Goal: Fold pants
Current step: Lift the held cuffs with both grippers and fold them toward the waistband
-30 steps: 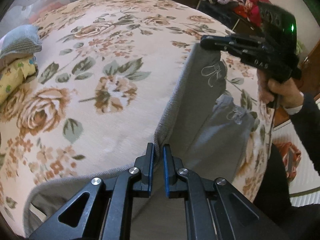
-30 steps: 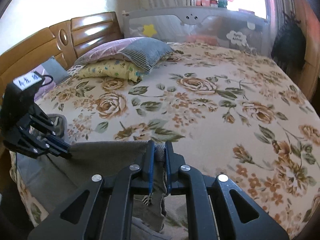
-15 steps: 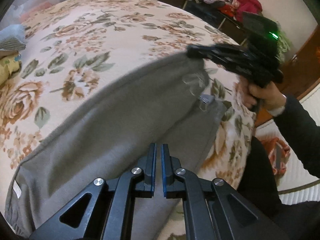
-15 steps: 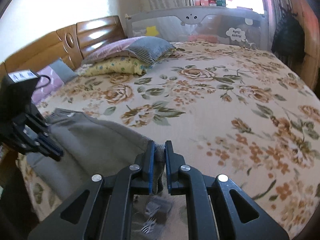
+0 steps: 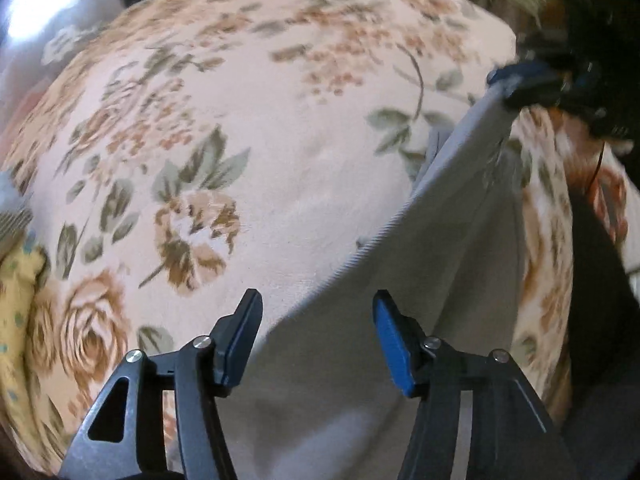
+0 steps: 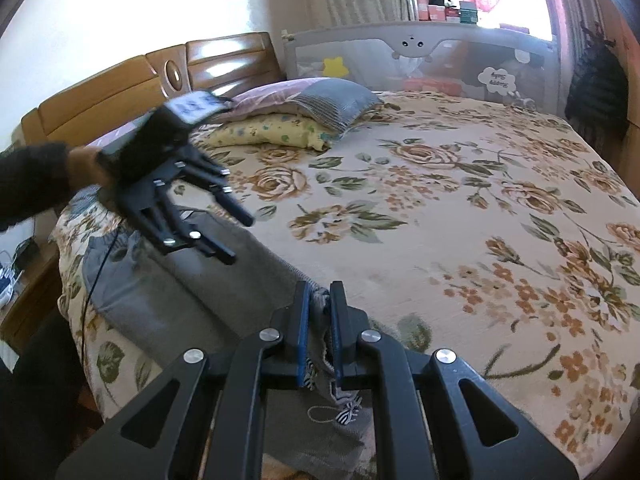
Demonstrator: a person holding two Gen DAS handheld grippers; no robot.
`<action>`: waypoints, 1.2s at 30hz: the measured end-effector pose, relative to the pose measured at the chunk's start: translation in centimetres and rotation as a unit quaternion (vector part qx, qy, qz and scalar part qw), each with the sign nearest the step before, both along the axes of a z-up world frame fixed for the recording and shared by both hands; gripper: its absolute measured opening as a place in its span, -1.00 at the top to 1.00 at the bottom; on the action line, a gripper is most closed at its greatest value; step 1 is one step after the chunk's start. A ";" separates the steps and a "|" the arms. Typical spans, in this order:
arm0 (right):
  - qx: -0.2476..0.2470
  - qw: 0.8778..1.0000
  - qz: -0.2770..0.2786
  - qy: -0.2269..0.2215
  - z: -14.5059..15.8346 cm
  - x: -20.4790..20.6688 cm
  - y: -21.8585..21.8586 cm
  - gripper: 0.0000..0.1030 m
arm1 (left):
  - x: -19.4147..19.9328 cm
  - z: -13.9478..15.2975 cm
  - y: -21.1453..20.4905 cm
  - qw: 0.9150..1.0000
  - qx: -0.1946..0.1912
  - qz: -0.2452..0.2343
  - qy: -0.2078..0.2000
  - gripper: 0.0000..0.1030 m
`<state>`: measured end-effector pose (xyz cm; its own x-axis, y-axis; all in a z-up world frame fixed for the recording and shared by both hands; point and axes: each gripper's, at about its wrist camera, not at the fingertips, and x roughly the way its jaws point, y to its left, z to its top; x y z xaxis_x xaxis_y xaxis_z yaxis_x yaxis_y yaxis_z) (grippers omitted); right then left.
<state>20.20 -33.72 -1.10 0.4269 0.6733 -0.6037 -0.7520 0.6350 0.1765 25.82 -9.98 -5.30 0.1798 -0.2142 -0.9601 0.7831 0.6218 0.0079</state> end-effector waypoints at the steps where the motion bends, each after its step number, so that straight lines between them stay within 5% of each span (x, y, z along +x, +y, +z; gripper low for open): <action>1: -0.002 1.000 0.003 -0.001 0.1 -0.1 0.0 0.79 | 0.1 -0.5 -0.2 1.000 0.007 -0.014 0.008 -0.13; 2: -0.005 1.000 0.005 -0.002 0.2 -0.2 -0.1 0.79 | 0.2 -1.2 -0.4 0.999 0.017 -0.024 0.014 -0.11; 5: -0.007 1.000 0.005 -0.002 0.3 0.0 -0.4 0.81 | 0.6 -3.2 -0.3 0.997 0.029 -0.028 0.063 0.80; 12: -0.003 1.000 -0.018 -0.001 0.3 3.0 -0.2 0.87 | -0.4 0.0 1.5 0.999 -0.011 0.039 0.037 0.91; 17: 0.045 0.999 -0.015 0.020 1.1 6.0 0.6 0.88 | -1.9 3.3 3.0 0.993 -0.060 0.095 0.030 0.92; 21: 0.028 1.000 -0.002 0.004 1.8 5.7 1.7 0.89 | -2.7 4.2 3.4 0.985 -0.087 0.150 0.019 0.92; 27: -0.005 1.000 0.006 -0.013 1.4 4.3 1.9 0.89 | -5.7 2.7 0.7 0.974 -0.108 0.198 0.008 0.92; 36: -0.007 1.000 -0.011 0.007 -0.7 -1.2 -2.8 0.89 | -10.1 0.3 -2.0 0.976 -0.091 0.197 0.006 0.92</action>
